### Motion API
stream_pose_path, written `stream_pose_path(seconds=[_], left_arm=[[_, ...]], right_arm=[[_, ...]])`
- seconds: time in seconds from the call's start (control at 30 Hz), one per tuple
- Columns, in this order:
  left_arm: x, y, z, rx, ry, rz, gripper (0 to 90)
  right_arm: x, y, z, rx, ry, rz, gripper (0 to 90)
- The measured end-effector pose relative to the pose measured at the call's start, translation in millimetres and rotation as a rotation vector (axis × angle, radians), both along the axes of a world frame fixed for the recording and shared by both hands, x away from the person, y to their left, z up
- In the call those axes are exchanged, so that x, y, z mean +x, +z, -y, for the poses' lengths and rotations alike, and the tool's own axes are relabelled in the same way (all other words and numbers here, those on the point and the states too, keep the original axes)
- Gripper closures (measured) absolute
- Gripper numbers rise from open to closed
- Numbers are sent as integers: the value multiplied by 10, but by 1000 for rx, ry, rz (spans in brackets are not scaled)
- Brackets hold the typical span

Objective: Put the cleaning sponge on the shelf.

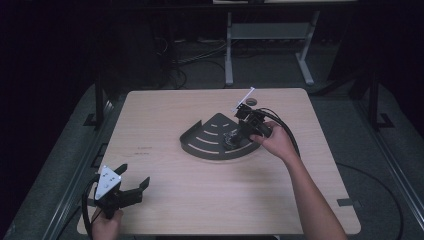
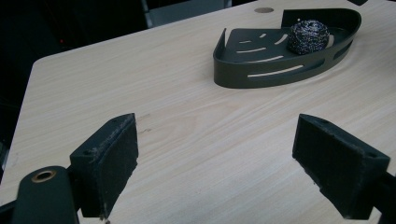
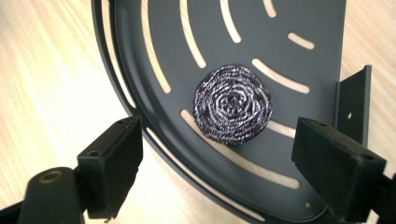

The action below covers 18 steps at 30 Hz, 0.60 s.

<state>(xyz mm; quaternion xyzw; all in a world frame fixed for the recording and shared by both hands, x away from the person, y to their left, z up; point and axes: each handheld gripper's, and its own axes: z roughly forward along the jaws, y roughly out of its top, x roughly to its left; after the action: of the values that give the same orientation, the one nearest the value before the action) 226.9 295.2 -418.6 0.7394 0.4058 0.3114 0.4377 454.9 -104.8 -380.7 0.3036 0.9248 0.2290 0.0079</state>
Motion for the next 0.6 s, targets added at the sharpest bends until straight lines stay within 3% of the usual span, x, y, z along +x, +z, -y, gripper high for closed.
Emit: stream_pose_path(seconds=[0.6], left_arm=[[2,0,-6,-2,5,2,137]], right_arm=[[-120,-19,160,-3,-10,-5,161]])
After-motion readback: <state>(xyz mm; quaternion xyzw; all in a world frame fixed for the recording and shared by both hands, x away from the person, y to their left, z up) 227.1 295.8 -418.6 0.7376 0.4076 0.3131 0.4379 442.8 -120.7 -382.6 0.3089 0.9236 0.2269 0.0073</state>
